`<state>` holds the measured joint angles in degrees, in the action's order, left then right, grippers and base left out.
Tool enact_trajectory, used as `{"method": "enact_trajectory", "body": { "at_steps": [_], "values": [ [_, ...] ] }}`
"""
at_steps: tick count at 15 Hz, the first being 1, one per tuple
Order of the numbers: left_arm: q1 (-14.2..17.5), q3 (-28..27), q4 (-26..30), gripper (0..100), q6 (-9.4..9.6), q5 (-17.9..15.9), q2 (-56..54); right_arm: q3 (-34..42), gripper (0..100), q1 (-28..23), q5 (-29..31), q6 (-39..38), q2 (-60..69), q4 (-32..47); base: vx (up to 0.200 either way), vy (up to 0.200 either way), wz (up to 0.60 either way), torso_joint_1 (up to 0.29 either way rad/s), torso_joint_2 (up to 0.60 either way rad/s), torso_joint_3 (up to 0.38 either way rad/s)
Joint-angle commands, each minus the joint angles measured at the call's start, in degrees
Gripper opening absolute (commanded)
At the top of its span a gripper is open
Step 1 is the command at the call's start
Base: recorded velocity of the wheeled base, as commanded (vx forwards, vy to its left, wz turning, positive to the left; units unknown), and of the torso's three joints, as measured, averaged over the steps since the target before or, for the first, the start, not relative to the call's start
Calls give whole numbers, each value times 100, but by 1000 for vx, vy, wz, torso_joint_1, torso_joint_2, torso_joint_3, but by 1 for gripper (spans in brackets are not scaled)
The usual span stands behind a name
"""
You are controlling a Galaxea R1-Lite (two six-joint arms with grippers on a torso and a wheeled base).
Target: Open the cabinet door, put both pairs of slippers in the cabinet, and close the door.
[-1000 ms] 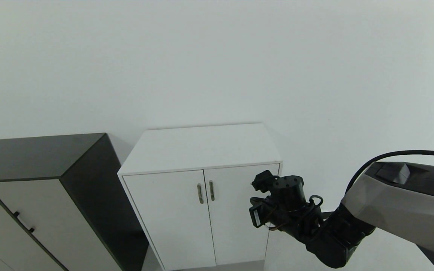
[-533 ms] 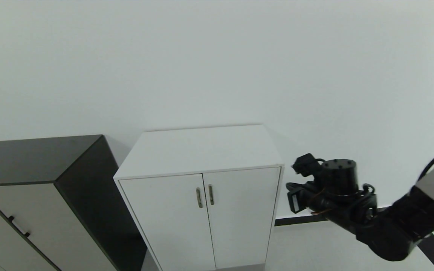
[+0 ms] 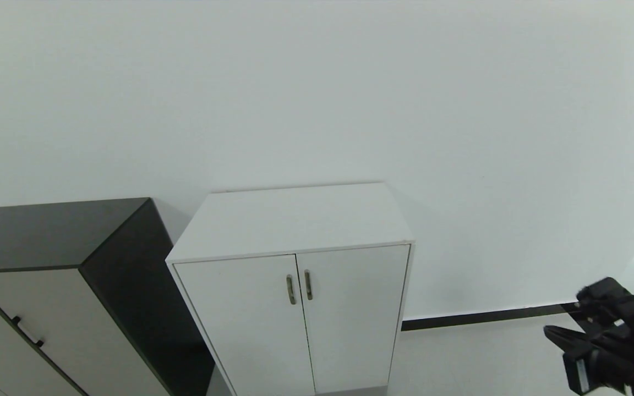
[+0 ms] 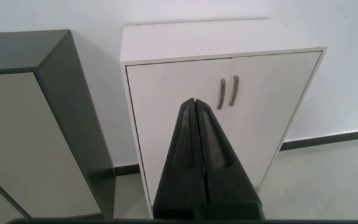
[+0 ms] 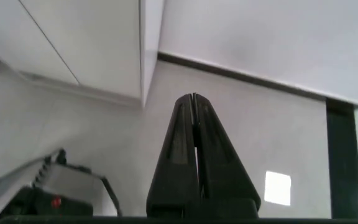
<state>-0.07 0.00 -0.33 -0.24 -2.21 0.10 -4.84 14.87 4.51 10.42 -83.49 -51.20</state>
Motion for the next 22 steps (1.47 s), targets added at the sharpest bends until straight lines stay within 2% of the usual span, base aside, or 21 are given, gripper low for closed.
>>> {"method": "enact_trajectory", "body": {
  "at_steps": [1,2,3,5,7,9,12,15,16,17,19,22],
  "values": [
    [7,0,-2,0,-2,1,-1,440,0,-266,-170,74,1863,1376,0,0,0,0,0,0],
    [7,0,-2,0,-2,1,-1,396,0,-257,-266,83,2259,1930,0,0,0,0,0,0],
    [-1,0,-2,0,-2,1,-1,282,0,-222,-416,91,3120,3116,0,0,0,0,0,0],
    [-1,0,-2,0,-2,-8,-1,299,0,-213,-530,65,4078,4338,0,0,0,0,0,0],
    [-1,0,-2,0,-2,-8,-1,343,0,-204,-548,30,4807,5085,0,0,0,0,0,0],
    [7,0,-2,0,-2,-8,-1,308,0,-116,-583,-348,5124,5146,0,0,0,0,0,0],
    [7,0,-2,0,-2,-8,8,484,0,736,-592,-1095,5273,5146,0,0,0,0,0,0],
    [-1,0,-2,0,-2,-8,8,458,0,754,-442,-1016,5616,5138,0,0,0,0,0,0],
    [7,0,7,0,-2,-8,8,449,0,156,-179,-1034,5704,5146,0,0,0,0,0,0],
    [7,0,-2,0,-2,-8,-1,449,0,-679,-187,-1025,5924,5146,0,0,0,0,0,0],
    [-1,0,-2,0,-2,-8,8,466,0,-1698,-187,-1016,6618,5146,0,0,0,0,0,0],
    [7,0,-2,0,-2,-8,-1,475,0,-1681,-196,-1025,7831,5146,0,0,0,0,0,0]
  ]
}}
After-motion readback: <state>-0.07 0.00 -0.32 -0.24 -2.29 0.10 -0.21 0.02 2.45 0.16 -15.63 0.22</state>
